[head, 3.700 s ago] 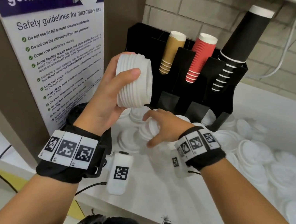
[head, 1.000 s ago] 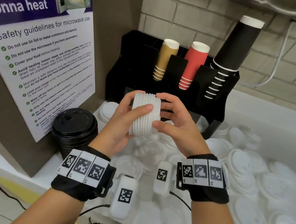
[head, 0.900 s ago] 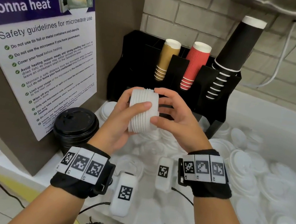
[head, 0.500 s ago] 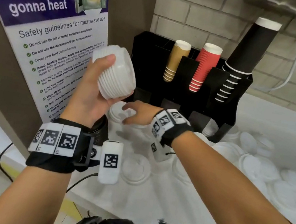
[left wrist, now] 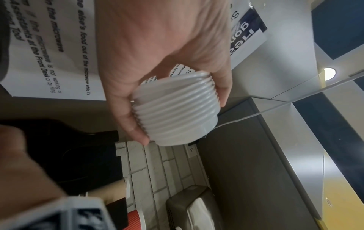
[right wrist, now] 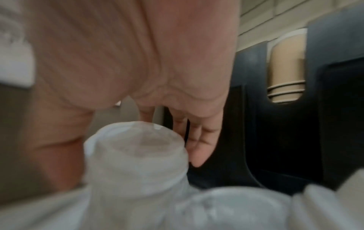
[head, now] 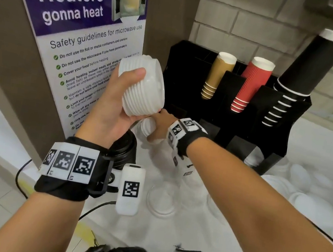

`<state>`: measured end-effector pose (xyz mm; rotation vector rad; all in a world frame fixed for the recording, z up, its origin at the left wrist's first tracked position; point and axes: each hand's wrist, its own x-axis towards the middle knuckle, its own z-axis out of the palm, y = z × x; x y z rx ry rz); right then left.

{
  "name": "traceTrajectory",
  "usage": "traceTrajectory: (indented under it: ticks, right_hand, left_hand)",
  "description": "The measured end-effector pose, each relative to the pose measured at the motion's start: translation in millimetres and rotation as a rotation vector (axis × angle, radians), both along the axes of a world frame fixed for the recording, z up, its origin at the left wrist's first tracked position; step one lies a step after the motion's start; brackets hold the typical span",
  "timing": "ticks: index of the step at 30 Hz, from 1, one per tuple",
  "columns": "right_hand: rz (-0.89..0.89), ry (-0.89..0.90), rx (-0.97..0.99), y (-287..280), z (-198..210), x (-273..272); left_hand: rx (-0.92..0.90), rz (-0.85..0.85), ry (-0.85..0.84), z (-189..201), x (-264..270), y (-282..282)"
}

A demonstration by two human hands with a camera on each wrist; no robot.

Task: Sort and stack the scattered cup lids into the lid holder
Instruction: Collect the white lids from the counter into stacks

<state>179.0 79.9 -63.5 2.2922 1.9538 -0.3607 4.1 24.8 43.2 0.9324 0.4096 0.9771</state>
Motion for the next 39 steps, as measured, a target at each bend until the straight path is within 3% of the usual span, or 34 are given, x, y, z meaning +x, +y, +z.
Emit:
traceTrajectory:
  ticks: [4,9,19,25,31,36,39]
  right_hand:
    - [0.063,0.035,-0.262,-14.9,27.3,18.0]
    - [0.059,-0.038,-0.088,-10.3,14.1,11.4]
    - [0.037,-0.099,-0.167,28.3,-28.7,-20.0]
    - [0.096,-0.149,-0.093,31.8,-42.4,-15.0]
    - [0.13,-0.033,-0.033,30.3,-30.9,-19.1]
    - [0.059,0.232,0.099,13.7,19.9,-12.2]
    - [-0.056,0.558,0.282,-10.0,48.9,0.0]
  left_hand:
    - [0.008,0.01,0.015,-0.4,1.4,0.6]
    - [-0.009,-0.008,0.012,-1.2,5.7,0.3]
    - [-0.005,0.005,0.031,-1.3,1.6,-0.5]
    - [0.0,0.022,0.042,-1.9,-2.2,-1.5]
    - [-0.001,0.019,0.042,-0.4,-3.2,-0.3]
    - [0.01,0.022,0.036,1.4,-1.3,-1.4]
    - [0.027,0.023,0.059,1.9,0.8,-3.8]
